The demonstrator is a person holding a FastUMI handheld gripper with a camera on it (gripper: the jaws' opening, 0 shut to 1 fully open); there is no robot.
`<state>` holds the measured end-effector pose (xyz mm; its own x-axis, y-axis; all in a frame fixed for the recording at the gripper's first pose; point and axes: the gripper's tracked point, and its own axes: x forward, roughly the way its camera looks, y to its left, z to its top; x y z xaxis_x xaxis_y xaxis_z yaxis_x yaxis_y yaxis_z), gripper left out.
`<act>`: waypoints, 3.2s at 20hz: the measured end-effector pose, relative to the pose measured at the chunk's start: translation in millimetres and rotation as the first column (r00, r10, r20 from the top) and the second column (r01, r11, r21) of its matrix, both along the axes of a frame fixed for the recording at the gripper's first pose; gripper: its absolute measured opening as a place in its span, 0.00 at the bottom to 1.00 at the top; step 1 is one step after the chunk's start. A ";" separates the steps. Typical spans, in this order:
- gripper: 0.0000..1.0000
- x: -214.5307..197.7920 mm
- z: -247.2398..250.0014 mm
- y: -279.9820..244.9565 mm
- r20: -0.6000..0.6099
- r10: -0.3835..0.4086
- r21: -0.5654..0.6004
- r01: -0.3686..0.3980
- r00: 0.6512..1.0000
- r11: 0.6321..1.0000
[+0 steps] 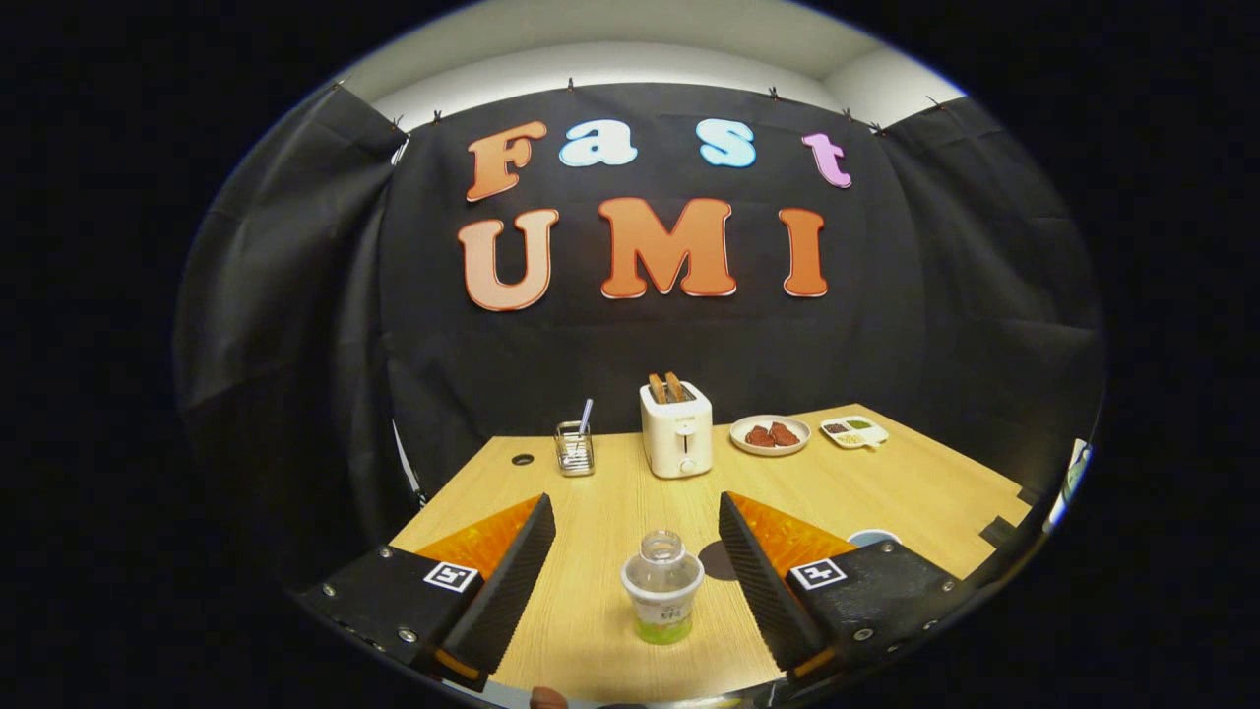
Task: Take the bottle from table, then pour the juice into the cup, finally place the bottle on the coaster
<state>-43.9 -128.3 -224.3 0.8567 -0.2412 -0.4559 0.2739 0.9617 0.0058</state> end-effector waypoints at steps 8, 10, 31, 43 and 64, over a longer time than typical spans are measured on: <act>0.99 -7.4 -83.2 -13.6 -0.125 -0.006 0.006 0.007 0.992 1.000; 0.99 -9.0 -94.6 -15.9 -0.130 -0.009 0.004 0.010 0.991 1.000; 0.46 -1.7 -99.4 -43.7 -0.025 -0.068 0.198 0.072 0.997 0.978; 0.46 16.6 -67.7 -96.7 0.092 -0.340 0.644 0.205 0.936 0.737; 0.46 11.5 -91.6 -143.1 0.012 -0.586 0.917 0.225 0.810 0.330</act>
<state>-32.4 -271.4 -316.0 0.8865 -0.2444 -0.3929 0.4352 0.1522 0.8874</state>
